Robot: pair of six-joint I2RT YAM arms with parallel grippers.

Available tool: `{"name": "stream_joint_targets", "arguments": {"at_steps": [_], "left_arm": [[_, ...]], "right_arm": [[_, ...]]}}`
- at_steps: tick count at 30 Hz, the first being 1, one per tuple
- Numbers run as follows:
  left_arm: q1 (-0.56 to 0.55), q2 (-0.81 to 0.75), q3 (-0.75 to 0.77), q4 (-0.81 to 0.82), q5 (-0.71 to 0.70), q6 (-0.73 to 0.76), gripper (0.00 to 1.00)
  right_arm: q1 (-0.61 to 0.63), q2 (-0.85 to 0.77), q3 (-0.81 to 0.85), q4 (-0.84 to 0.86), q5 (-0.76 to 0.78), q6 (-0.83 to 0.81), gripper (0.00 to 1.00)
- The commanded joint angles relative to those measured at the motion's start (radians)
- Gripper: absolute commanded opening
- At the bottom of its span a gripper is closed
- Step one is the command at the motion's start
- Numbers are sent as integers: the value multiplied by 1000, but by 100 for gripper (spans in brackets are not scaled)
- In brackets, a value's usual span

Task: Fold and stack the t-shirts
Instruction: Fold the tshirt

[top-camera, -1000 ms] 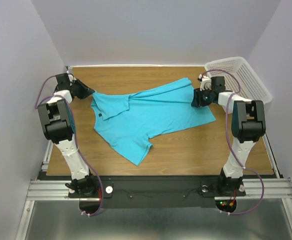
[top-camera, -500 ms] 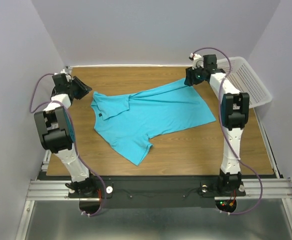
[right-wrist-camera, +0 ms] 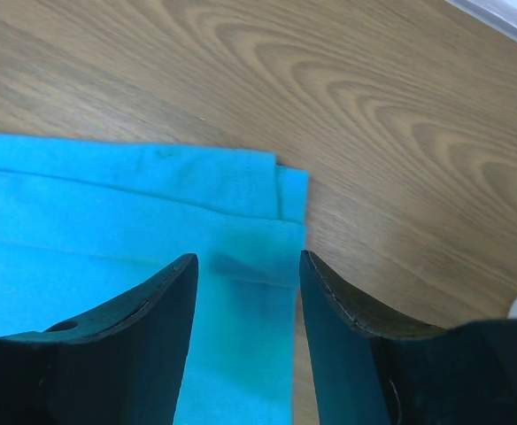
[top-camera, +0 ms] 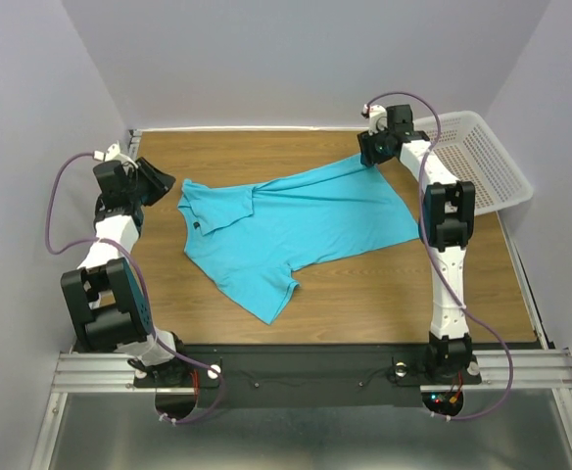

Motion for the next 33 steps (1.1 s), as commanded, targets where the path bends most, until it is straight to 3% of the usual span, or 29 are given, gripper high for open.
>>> {"name": "stream_joint_targets", "arguments": {"at_steps": [1,10,19,27,30,33], "left_arm": [[4,-70,-57,16,33,33,49],[5,-115,-118,-5,62,55,49],[5,-151,-160,-20,83,67,49],[4,-145,-154,-33,123,74,49],[4,-133,-152,-42,140,87,49],[5,-116,-145,-59,160,99,49]], "right_arm": [[-4,19,49,1,80,-5,55],[-4,67,97,1,69,25,52],[-4,9,40,4,46,-21,27],[-4,-100,-38,41,57,-98,14],[-4,-128,-67,56,31,-127,13],[-4,-139,-93,67,19,-146,18]]}}
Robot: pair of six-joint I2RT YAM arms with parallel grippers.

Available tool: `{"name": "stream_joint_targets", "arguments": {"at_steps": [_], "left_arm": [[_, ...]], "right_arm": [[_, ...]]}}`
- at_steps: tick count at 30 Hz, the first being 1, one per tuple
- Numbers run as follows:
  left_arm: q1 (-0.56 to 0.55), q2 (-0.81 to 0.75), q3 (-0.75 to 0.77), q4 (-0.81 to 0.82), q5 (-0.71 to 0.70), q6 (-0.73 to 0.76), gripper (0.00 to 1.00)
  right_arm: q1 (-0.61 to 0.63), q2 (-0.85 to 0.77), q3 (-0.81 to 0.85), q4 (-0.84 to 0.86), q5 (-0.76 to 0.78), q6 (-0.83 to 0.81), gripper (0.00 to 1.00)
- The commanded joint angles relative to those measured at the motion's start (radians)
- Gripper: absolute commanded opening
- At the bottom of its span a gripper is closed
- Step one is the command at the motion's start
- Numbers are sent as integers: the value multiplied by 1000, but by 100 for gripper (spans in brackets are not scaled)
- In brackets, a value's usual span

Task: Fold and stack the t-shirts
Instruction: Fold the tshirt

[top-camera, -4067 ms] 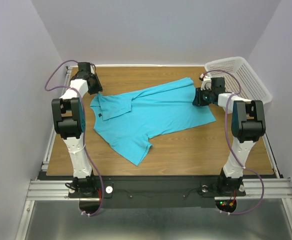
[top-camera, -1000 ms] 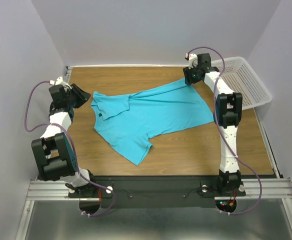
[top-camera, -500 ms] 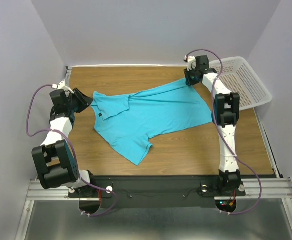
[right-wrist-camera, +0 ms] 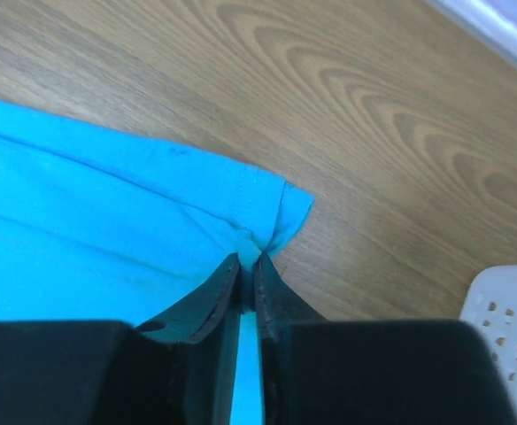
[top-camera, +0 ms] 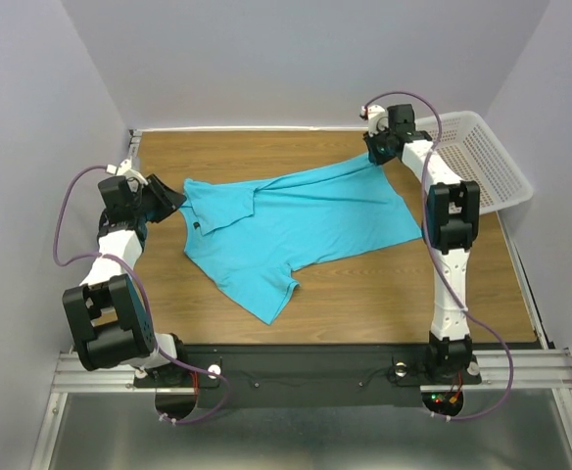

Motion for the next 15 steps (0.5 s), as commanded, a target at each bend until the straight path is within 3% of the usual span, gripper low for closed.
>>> {"name": "stream_joint_targets", "arguments": {"at_steps": [1,8,11,15], "left_arm": [[5,-1,11,-6,56,47,49],[-22,39,54,-57,113,116,49],[-91,66,93,-90,109,146,49],[-231,128,223,-163,-35,238,49]], "right_arm": [[-5,-84,-25,64,-27,-51,20],[-5,-120,-85,80,-63,-96,26],[-5,-132,-105,87,-81,-110,21],[-5,-155,-131,92,-110,-125,13]]}}
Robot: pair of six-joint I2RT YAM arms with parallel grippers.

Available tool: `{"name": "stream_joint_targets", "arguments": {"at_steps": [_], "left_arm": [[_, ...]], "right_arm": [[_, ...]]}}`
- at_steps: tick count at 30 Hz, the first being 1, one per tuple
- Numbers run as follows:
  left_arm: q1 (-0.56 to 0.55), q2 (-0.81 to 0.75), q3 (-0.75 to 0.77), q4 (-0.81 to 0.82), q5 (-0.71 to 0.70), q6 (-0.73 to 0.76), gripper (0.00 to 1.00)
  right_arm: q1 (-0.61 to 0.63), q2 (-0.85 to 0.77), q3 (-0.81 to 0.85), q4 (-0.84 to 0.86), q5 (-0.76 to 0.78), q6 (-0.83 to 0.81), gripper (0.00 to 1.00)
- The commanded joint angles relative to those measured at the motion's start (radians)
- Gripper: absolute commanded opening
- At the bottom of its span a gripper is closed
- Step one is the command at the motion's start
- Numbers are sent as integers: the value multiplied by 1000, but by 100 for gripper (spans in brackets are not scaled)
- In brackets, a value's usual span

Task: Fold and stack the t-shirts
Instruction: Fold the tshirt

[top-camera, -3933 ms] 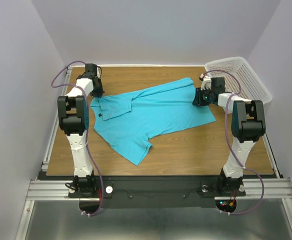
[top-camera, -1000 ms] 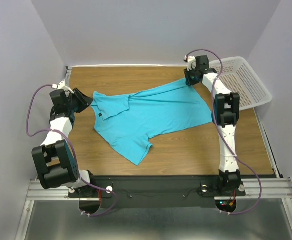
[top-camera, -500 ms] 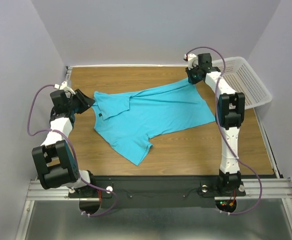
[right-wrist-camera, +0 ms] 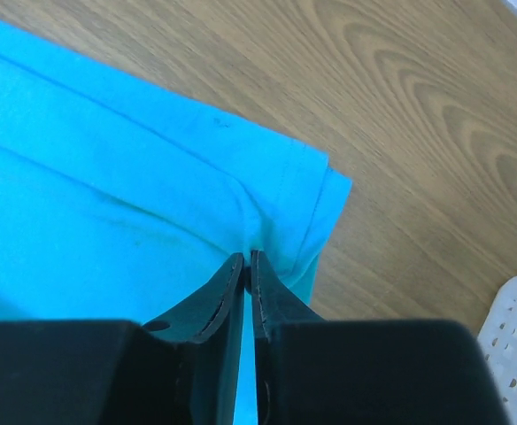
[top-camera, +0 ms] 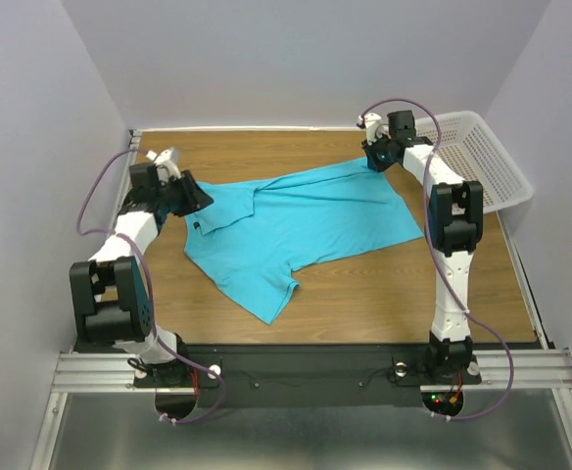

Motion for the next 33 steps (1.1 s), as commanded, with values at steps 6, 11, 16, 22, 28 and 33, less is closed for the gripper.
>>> {"name": "stream_joint_targets", "arguments": {"at_steps": [6,11,16,22,28,33], "left_arm": [[-249,142,266,-119,-279,114,49],[-327,223,325,-138,-367,96,49],[-381,277,354,-151,-424,91,49],[-427,344,383,-159,-485,76,49],[-478,416,434,-170,-548,59,48],[-489,475,489,-187,-635,51,47]], "right_arm": [[-8,-53,47,54,12,20,22],[-10,-52,30,56,9,9,12],[-28,-101,-22,59,-15,-72,6],[-46,-133,-57,58,-64,-129,1],[-48,-139,-76,59,-101,-124,0],[-48,-135,-79,59,-109,-117,1]]}}
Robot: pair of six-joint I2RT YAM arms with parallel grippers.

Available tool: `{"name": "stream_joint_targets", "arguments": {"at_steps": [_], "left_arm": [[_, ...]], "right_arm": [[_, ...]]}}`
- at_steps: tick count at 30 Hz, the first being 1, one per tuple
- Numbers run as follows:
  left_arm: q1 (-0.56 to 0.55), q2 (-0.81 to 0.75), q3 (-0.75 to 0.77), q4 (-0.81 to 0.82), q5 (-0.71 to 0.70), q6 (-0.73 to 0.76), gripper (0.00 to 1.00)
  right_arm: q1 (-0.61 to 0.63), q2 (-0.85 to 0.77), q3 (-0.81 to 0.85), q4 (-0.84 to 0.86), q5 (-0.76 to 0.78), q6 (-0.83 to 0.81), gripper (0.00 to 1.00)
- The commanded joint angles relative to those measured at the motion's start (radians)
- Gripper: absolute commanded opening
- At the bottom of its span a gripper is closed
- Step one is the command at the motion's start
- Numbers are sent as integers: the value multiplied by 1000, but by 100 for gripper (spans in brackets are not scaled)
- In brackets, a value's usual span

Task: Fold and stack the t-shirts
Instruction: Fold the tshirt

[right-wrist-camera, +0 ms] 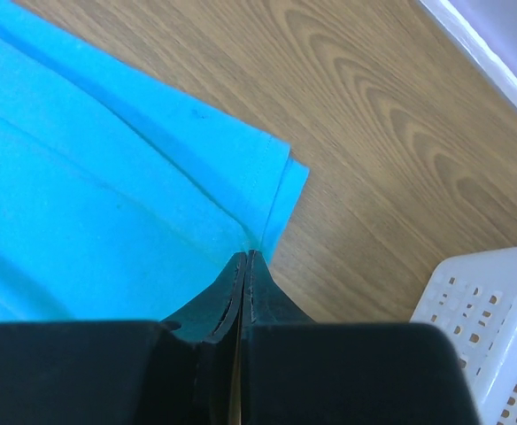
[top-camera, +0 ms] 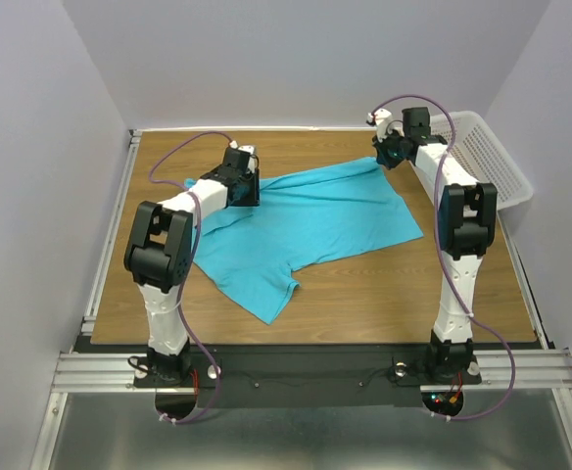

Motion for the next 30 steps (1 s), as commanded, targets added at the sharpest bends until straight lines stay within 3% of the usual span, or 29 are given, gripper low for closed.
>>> {"name": "stream_joint_targets", "arguments": {"at_steps": [1,6,13,16,17,21,23,24,30], "left_arm": [[-12,29,83,-10,-105,-13,46],[-11,77,134,-33,-140,-4,40],[-12,95,163,-61,-139,22,20],[-12,92,157,-66,-124,30,5],[-11,91,154,-67,-120,30,4],[-12,61,142,-57,-100,25,8],[-12,51,143,-52,-100,18,26],[-12,51,151,-46,-103,15,29],[-12,101,221,-70,-130,21,32]], "right_arm": [[1,-46,-1,36,-32,-8,1],[1,-45,-5,36,-30,-7,1],[0,-42,-1,36,-29,-1,1],[-2,-37,5,36,-19,2,1],[-2,-36,8,36,-18,4,1],[-5,-33,22,36,-22,8,1],[-5,-31,20,36,-29,10,1],[-5,-31,20,36,-29,13,1],[-5,-31,14,36,-38,21,1]]}}
